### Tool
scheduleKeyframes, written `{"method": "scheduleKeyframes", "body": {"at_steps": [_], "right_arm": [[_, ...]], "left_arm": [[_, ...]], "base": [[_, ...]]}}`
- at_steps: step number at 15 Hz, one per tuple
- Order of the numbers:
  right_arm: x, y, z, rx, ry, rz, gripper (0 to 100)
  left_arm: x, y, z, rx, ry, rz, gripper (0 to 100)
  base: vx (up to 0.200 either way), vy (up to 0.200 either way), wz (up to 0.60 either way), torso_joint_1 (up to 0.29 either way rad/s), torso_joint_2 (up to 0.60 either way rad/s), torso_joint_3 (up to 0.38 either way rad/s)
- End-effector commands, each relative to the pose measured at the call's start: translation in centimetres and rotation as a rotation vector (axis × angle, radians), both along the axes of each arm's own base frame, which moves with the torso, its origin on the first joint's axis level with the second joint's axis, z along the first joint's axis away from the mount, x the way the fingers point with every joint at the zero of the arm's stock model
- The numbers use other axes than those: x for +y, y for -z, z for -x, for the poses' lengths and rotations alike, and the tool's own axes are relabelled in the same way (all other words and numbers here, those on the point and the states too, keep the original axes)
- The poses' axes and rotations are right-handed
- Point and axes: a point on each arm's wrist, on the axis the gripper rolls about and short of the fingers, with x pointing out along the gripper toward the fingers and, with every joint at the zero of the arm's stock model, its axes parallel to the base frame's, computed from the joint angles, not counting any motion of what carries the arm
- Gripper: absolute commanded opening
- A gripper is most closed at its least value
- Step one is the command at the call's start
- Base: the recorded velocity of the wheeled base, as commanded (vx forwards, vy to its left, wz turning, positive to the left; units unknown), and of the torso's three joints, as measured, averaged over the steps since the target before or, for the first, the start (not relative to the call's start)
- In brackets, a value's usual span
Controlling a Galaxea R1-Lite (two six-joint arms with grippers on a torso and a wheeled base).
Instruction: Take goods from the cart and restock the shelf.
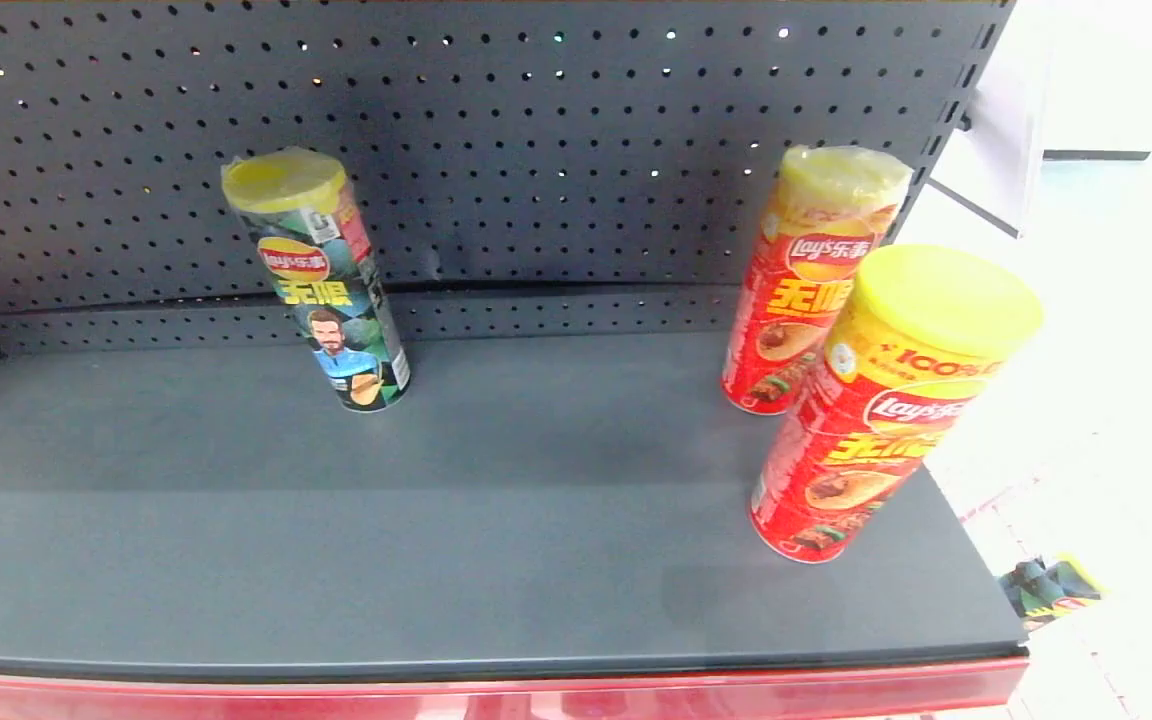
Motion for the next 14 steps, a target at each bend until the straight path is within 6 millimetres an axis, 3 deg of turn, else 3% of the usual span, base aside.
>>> {"method": "scheduleKeyframes", "body": {"at_steps": [1,8,14], "right_arm": [[0.00,-0.01,-0.01,0.000,0.000,0.001,100],[0.00,-0.01,-0.01,0.000,0.000,0.001,100],[0.00,-0.01,-0.01,0.000,0.000,0.001,100]], "left_arm": [[0.00,0.00,-0.01,0.002,-0.001,0.000,100],[0.00,0.00,-0.01,0.002,-0.001,-0.002,100],[0.00,0.00,-0.01,0.002,-0.001,0.000,100]], "base": [[0.000,0.000,0.00,0.000,0.00,0.000],[0.000,0.000,0.00,0.000,0.00,0.000],[-0.200,0.000,0.00,0.006,0.00,0.002]]}}
